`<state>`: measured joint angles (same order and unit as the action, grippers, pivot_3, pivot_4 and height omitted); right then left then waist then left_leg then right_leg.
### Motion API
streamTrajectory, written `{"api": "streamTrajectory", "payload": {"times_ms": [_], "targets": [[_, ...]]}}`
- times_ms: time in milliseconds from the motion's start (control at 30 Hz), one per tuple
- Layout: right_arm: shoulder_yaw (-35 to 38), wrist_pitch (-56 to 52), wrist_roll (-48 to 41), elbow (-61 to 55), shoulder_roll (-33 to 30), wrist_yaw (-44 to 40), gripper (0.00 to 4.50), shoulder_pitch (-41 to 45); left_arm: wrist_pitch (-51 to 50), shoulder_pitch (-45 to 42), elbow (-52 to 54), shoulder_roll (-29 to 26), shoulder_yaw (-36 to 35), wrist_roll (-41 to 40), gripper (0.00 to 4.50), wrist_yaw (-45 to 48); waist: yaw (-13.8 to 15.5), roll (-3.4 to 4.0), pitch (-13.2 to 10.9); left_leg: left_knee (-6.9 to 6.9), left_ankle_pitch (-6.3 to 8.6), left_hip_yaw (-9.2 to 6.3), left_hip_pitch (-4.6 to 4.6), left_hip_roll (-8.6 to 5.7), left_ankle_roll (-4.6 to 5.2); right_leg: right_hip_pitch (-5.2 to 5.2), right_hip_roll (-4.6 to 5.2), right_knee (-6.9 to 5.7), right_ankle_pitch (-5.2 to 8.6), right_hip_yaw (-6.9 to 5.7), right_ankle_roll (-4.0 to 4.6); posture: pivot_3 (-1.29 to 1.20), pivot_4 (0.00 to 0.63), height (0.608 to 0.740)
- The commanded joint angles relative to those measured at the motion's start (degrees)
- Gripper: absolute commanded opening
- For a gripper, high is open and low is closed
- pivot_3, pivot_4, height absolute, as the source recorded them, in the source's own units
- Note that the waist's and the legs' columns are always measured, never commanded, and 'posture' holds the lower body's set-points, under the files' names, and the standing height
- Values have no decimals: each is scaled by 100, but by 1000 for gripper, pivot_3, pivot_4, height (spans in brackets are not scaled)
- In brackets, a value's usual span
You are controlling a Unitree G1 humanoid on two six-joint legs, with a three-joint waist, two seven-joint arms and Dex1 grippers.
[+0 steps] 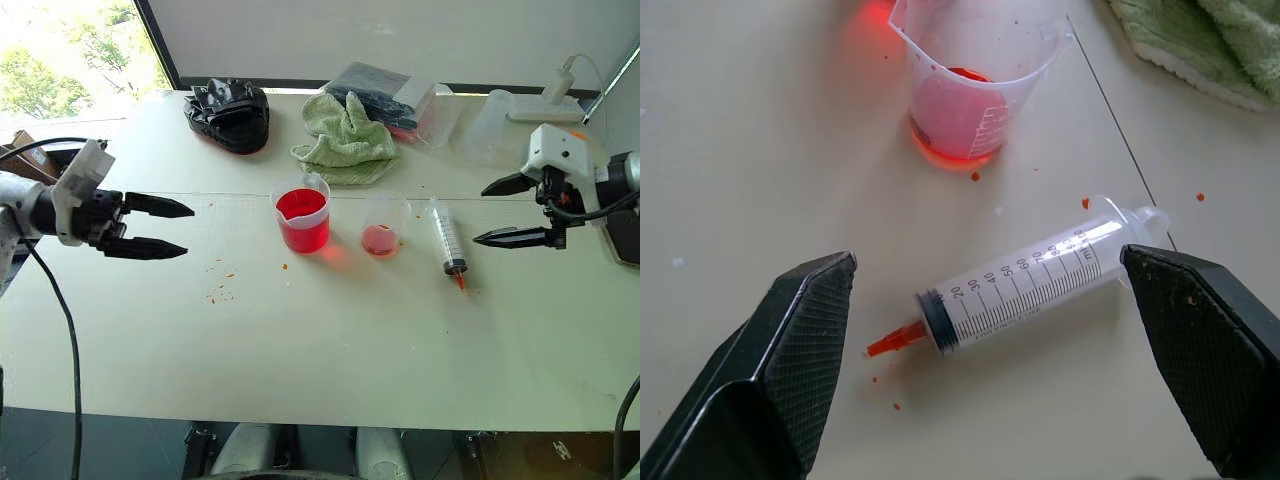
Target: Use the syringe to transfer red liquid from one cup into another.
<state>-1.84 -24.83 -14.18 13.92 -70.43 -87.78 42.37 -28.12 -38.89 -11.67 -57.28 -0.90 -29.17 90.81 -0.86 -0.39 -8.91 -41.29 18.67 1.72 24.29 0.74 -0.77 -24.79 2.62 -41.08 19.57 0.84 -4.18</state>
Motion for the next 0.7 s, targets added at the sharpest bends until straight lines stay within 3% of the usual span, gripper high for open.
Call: {"api": "streamTrajectory", "payload": {"times_ms": [33, 233, 367, 467, 700], "targets": [[-89, -624, 267, -59, -152, 296, 4435, 258, -68, -311, 92, 119, -72, -72, 3895, -51, 1, 0, 0, -1, 0, 0, 0, 0, 0, 0, 0, -1, 0, 0, 0, 0, 150, 711], [-466, -2509, 496, -384, -65, 826, 4435, 391, -179, -736, 102, 613, 88, -11, 3895, -256, 10, 0, 0, -2, 0, 0, 2, -1, 0, -1, 1, -1, 0, 0, 0, 0, 150, 711], [-703, -3989, 413, -386, 650, 1498, 4435, 965, -415, -899, 296, 964, 100, -174, 3895, -436, -40, 0, 0, -4, -1, 1, 1, 0, -1, -1, -1, -4, 0, 3, 0, 0, 150, 711], [-780, -4995, 526, 370, 1371, 2244, 4435, 1662, -421, -911, 360, 1137, 146, -159, 3895, -471, -54, 0, 0, -2, -2, 1, 1, 3, -4, -7, -4, -7, 0, 4, 0, 0, 150, 711], [-766, -5512, 654, 1859, 2147, 3357, 4435, 2478, -604, -815, 810, 1114, 95, -278, 3895, -545, 8, 0, 1, 2, -3, 2, 16, -3, -6, -17, 1, -11, 0, 4, 0, 0, 150, 711]]}}
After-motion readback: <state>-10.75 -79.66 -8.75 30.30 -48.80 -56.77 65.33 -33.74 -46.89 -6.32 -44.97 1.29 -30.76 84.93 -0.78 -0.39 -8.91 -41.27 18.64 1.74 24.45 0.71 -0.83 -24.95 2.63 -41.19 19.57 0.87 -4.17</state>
